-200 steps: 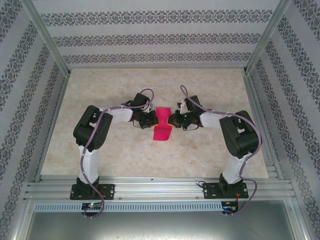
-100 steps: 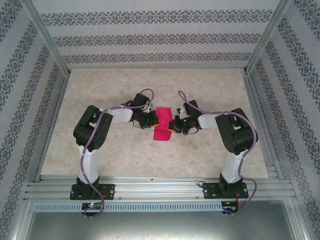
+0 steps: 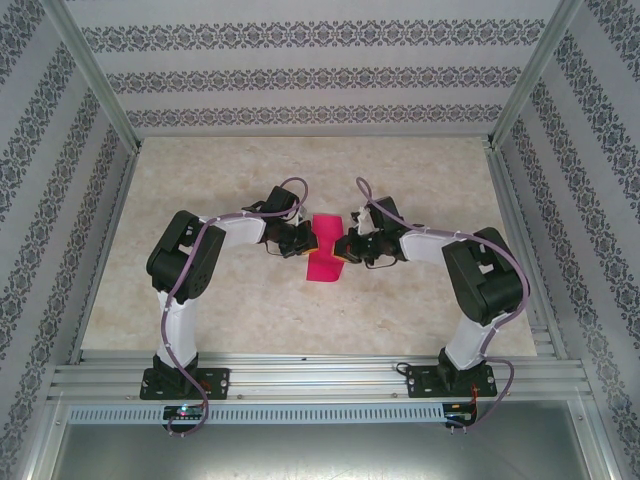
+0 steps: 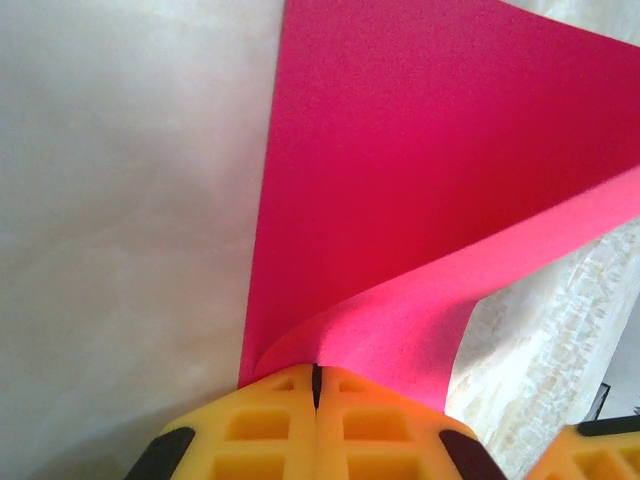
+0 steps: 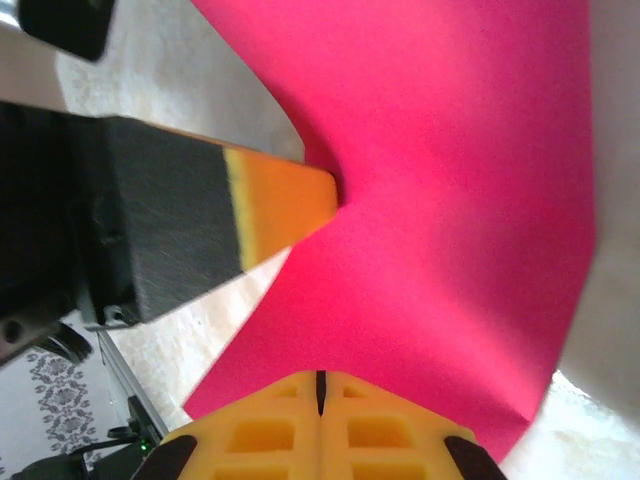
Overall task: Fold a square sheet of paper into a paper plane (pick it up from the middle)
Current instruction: Fold the square sheet of paper in half at the center of the table.
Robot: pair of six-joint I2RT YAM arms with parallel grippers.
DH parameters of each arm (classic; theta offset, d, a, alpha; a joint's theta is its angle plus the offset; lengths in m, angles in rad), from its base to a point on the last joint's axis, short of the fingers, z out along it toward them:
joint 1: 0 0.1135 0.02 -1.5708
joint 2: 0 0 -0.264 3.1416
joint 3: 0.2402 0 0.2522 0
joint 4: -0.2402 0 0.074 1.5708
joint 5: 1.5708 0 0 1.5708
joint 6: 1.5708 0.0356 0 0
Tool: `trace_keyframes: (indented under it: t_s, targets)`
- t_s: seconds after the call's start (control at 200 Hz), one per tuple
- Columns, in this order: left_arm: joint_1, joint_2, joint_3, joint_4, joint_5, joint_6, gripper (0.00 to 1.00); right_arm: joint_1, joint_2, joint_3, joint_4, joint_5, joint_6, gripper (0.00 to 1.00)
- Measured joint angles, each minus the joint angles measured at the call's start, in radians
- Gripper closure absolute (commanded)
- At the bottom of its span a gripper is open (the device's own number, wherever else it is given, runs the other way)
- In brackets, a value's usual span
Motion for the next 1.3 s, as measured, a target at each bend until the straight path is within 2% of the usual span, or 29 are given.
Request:
trace_keyframes:
  t_s: [0.335,0.704,1.019,1.304]
  targets:
    - [0.000,0.000,0.000,0.000,0.003,0.000,1.00,0.000,0.059,-0.068,0.045,-0.011,-0.004,0.98]
    - [0.000,0.001,0.000,0.000,0.004,0.000,1.00,0.016,-0.054,-0.077,0.031,-0.009,0.000,0.98]
    - [0.000,0.001,0.000,0.000,0.005,0.000,1.00,0.039,0.012,-0.147,0.089,-0.025,0.007,0.98]
    - [0.000,0.001,0.000,0.000,0.005,0.000,1.00,0.040,-0.025,-0.171,0.103,-0.014,0.023,0.98]
